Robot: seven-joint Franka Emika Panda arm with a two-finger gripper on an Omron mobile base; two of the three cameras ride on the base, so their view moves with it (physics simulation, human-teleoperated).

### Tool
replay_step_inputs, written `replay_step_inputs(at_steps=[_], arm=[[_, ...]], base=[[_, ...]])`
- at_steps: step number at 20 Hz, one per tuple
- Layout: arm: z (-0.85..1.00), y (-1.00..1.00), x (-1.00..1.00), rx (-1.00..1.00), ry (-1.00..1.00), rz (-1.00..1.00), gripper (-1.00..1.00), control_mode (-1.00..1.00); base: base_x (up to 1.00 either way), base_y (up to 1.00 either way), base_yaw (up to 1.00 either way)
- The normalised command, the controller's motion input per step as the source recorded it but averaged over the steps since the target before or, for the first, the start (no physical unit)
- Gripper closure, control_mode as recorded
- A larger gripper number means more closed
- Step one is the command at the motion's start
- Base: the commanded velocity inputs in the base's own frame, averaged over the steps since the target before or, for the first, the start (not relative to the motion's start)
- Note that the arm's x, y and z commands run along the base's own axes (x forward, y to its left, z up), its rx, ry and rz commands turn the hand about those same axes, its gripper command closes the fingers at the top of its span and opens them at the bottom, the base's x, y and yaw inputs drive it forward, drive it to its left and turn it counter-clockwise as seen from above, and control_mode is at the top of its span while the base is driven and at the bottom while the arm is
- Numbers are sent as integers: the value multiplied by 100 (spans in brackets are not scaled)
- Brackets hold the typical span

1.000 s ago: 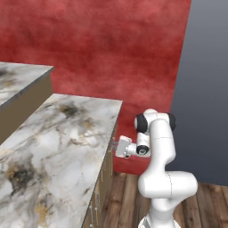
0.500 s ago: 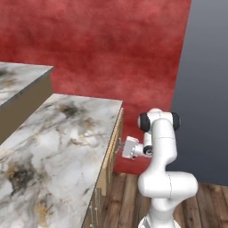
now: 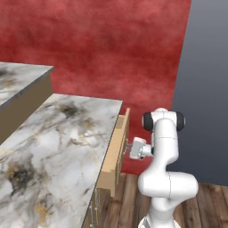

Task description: Take a straw from the drawer in front and place it inside the glass cup on the dining counter.

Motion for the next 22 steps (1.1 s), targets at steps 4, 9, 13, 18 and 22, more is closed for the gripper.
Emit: replay_step_inputs(at_steps=[4,9,13,18,22], arm=[[0,-36,-19,-2,0,0,100,-100],[0,-38,-19,-3,0,0,100,-100],[0,-40,-20,-3,0,0,100,-100],[0,-42,-22,-3,0,0,100,-100],[0,-43,-23,-3,0,0,100,-100]], base=[[0,0,0],[0,0,0],[0,0,0],[0,0,0],[0,0,0]])
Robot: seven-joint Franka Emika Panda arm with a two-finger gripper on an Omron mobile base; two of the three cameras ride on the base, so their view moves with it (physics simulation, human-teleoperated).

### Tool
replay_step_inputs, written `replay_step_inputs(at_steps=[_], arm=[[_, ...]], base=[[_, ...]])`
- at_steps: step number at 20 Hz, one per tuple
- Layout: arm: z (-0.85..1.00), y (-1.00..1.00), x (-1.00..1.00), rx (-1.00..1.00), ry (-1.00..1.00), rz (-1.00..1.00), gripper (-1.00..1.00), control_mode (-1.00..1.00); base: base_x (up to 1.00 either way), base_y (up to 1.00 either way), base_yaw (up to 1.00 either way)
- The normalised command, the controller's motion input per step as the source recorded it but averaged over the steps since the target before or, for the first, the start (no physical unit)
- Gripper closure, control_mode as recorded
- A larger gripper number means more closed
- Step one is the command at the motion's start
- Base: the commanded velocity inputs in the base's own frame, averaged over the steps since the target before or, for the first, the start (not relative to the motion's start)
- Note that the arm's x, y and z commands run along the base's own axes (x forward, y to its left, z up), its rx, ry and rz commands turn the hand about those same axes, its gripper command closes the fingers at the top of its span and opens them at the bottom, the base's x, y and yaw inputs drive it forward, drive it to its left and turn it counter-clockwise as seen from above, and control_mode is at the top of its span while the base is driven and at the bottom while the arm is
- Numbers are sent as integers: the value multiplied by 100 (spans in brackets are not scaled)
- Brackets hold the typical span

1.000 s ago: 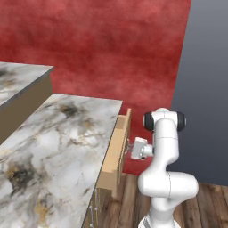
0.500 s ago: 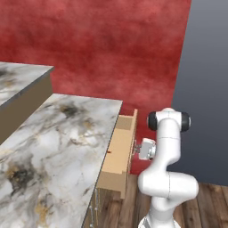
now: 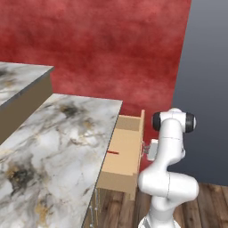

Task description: Take a straw from the drawer in front and place it inside the glass cup on the dining counter.

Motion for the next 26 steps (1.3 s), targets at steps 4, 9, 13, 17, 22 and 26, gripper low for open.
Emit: replay_step_inputs(at_steps=[4,9,13,17,22,26], arm=[[0,-42,-19,-3,0,0,100,-100],[0,-39,-15,-3,0,0,100,-100],[0,-38,-15,-4,0,0,100,-100],[0,-37,-12,-4,0,0,100,-100],[0,-33,-7,-5,0,0,100,-100],[0,-30,-10,-6,0,0,100,-100]], base=[[0,0,0],[0,0,0],[0,0,0],[0,0,0],[0,0,0],[0,0,0]])
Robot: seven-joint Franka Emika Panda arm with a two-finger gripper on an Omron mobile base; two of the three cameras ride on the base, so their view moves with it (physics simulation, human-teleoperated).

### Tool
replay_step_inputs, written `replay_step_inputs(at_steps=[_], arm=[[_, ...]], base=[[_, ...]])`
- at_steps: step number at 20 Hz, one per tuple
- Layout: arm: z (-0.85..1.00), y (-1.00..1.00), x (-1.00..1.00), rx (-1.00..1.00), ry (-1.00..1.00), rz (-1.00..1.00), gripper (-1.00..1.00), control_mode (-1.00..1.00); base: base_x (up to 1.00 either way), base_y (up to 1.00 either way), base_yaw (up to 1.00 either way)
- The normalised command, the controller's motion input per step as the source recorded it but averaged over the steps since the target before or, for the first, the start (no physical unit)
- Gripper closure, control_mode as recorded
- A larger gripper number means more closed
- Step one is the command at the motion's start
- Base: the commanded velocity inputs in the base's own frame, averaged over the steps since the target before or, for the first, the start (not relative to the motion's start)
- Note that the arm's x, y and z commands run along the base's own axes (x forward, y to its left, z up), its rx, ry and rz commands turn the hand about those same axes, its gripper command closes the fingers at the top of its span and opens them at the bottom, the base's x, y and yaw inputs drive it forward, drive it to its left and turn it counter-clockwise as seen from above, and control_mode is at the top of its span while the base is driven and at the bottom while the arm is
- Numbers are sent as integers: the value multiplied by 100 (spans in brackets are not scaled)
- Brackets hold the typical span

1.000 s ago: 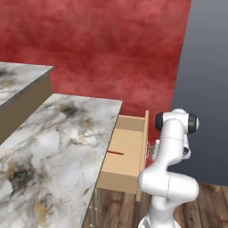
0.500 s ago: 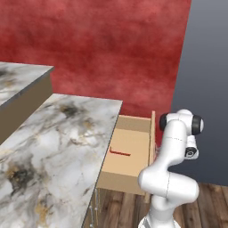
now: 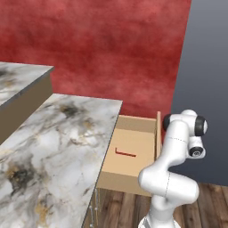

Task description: Take a straw from the drawer in front and place it inside the glass cup on the dining counter.

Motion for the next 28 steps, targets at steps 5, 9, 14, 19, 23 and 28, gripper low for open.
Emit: replay_step_inputs(at_steps=[5,9,14,19,23,28], arm=[[0,-29,-8,-5,0,0,100,-100],[0,-24,0,-5,0,0,100,-100],[-4,-22,-4,-4,0,0,100,-100],[-8,-30,-15,-4,0,0,100,-100],[-10,-37,-18,-3,0,0,100,-100],[-9,-40,-20,-2,0,0,100,-100]], base=[[0,0,0],[0,0,0],[0,0,0],[0,0,0],[0,0,0],[0,0,0]])
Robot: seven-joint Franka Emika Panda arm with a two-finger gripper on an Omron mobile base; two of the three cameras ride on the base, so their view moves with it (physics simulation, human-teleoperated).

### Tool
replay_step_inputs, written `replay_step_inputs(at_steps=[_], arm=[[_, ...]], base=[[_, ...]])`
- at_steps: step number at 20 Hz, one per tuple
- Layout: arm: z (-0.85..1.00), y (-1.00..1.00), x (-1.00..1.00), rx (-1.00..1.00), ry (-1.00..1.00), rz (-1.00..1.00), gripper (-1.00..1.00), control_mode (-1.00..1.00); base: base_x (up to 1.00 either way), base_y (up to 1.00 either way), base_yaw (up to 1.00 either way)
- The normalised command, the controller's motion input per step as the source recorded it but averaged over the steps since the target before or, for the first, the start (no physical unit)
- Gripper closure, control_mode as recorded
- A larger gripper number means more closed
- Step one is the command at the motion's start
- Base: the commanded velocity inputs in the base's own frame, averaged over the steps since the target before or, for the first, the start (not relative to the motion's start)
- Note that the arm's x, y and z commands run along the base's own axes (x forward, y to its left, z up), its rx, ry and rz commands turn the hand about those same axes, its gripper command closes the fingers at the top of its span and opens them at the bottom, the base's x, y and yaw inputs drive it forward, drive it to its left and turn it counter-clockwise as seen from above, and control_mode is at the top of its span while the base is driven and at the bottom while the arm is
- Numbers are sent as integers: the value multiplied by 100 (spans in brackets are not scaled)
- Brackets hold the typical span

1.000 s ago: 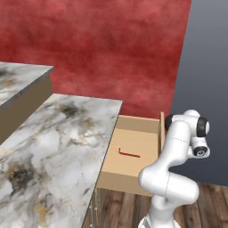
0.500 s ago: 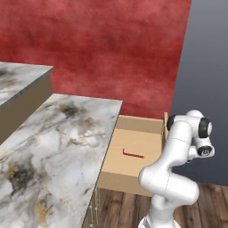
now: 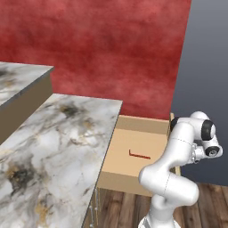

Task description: Take a straw from the drawer in front and place it inside the glass cup on the dining counter.

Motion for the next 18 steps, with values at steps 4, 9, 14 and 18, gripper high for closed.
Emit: replay_step_inputs(at_steps=[4,9,14,18], arm=[[-9,-38,-18,-2,0,0,100,-100],[-7,-35,-15,0,0,0,100,-100],[-3,-14,-1,0,0,0,100,-100],[0,-12,0,0,0,0,100,-100]], base=[[0,0,0],[0,0,0],[0,0,0],[0,0,0]])
